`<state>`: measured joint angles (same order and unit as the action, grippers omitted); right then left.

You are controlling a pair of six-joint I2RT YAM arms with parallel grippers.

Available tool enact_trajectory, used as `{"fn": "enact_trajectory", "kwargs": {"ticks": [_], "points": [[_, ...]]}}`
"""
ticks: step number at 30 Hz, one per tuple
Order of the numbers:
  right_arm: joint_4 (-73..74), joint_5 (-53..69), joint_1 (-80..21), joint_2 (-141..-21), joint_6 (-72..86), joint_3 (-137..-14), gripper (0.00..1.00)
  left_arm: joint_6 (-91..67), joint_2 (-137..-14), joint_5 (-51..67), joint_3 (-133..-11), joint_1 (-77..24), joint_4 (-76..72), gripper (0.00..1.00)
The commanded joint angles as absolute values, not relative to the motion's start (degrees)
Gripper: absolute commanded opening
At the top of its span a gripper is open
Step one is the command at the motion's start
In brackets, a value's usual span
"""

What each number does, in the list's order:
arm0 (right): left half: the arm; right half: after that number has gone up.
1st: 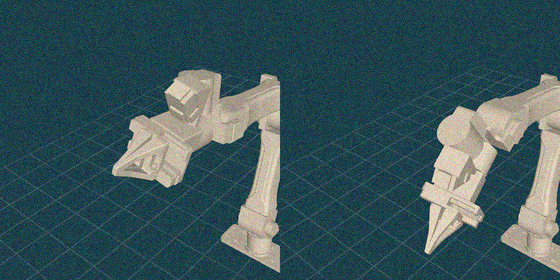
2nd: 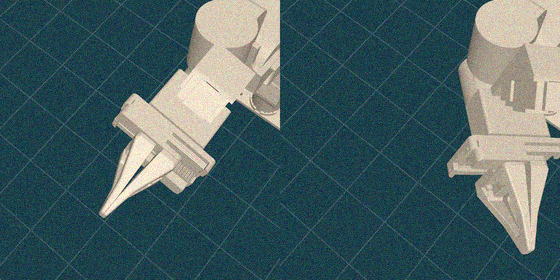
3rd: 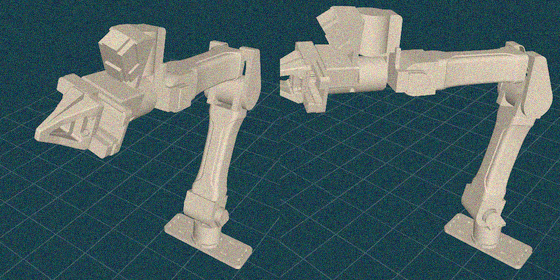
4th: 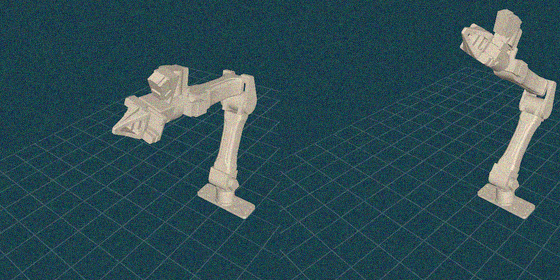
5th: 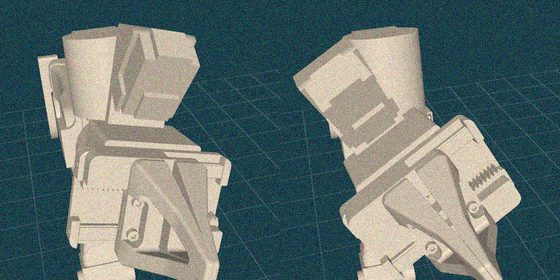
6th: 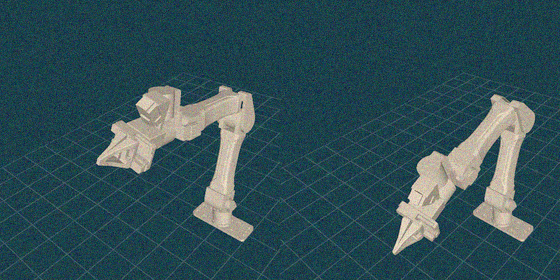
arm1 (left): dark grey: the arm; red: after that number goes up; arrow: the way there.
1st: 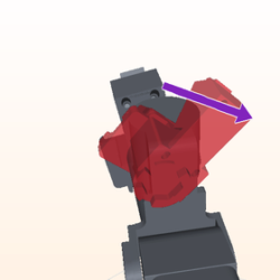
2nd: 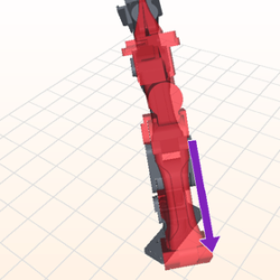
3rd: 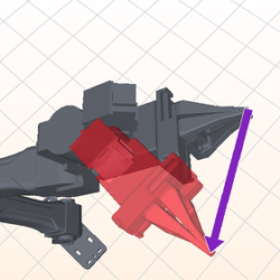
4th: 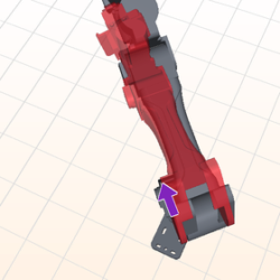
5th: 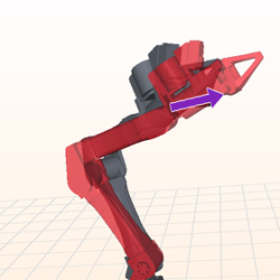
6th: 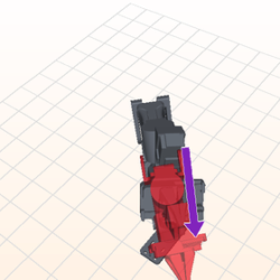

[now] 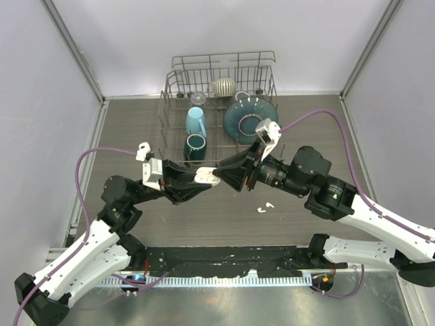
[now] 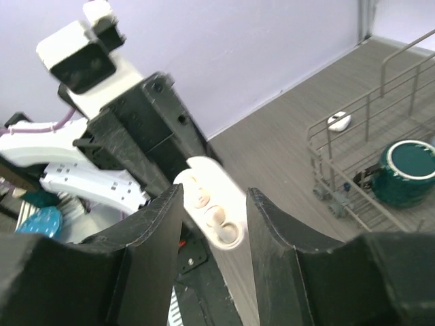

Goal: Insert the wireless bluetooth earbuds into the charging case
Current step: Adjust the earbud with the charging case.

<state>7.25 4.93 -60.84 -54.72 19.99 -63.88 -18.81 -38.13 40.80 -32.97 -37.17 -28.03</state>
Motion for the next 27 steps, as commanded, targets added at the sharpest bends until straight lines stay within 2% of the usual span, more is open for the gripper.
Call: {"fn": "enact_trajectory", "kwargs": {"ticks": [1,4,8,15,23,27], "points": [[0.97,-2.25,-60.21,-51.51,21.09,-62.58,0.47,-17.58,-37.44,43.33,-33.49,-37.88,-31.73,0.0],[0.61,-13.13,-60.12,-51.06,23.99,-61.96,0.41,-17.75,-37.7,44.03,-33.4,-37.88,-32.17,0.0],[6.57,-18.72,-60.12,-55.09,25.49,-65.56,0.38,-18.28,-37.44,45.44,-33.66,-37.88,-32.78,0.0],[8.09,-11.43,-60.21,-59.59,26.63,-68.65,0.36,-18.28,-36.83,45.88,-33.75,-37.88,-32.79,0.0],[4.31,-9.5,-60.21,-51.95,23.65,-64.51,0.38,-16.35,-35.6,44.74,-33.22,-37.88,-29.8,0.0],[5.62,-2.66,-60.12,-49.84,20.84,-65.13,0.37,-15.73,-35.33,44.12,-33.49,-37.88,-29.27,0.0]]}}
